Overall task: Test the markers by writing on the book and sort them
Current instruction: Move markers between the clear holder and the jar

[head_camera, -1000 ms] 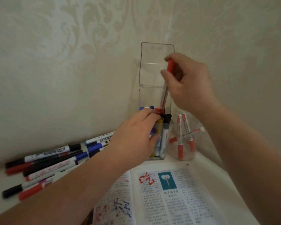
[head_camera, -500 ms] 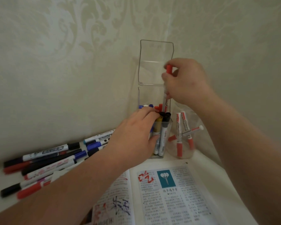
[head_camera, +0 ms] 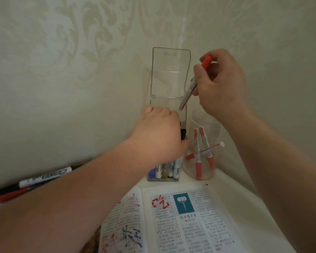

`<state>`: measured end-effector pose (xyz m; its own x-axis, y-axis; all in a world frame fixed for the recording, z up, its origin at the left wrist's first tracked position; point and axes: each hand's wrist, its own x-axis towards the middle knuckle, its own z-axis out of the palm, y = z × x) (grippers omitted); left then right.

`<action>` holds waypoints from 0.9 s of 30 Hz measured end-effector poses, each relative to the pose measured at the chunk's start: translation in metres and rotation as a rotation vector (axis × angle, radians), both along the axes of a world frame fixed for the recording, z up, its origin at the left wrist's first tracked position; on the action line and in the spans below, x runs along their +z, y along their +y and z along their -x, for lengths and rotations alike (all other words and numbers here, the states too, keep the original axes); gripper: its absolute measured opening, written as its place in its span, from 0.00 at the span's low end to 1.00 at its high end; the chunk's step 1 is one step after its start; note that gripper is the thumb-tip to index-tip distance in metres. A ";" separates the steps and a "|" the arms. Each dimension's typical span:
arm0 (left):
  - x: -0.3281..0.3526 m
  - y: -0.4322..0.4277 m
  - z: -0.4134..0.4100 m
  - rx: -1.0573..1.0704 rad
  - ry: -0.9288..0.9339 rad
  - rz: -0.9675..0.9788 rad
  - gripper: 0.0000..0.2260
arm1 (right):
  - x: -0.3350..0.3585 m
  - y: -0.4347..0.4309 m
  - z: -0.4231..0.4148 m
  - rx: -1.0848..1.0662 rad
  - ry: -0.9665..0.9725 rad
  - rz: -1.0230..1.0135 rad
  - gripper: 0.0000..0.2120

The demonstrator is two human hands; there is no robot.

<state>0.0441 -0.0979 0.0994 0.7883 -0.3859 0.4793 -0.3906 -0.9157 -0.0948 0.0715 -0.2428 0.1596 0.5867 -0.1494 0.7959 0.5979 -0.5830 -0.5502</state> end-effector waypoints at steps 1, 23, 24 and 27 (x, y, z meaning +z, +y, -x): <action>0.005 -0.005 -0.003 0.012 0.039 -0.033 0.28 | 0.000 0.002 -0.001 0.009 -0.011 0.010 0.03; -0.011 0.012 0.008 -0.144 0.130 0.146 0.25 | 0.003 0.007 0.001 -0.034 0.200 0.472 0.07; -0.009 0.015 0.009 -0.145 0.127 0.110 0.25 | 0.002 0.009 0.002 -0.007 0.215 0.464 0.07; -0.004 0.026 0.011 -0.141 0.100 -0.044 0.29 | 0.003 0.012 0.002 0.157 0.374 0.268 0.05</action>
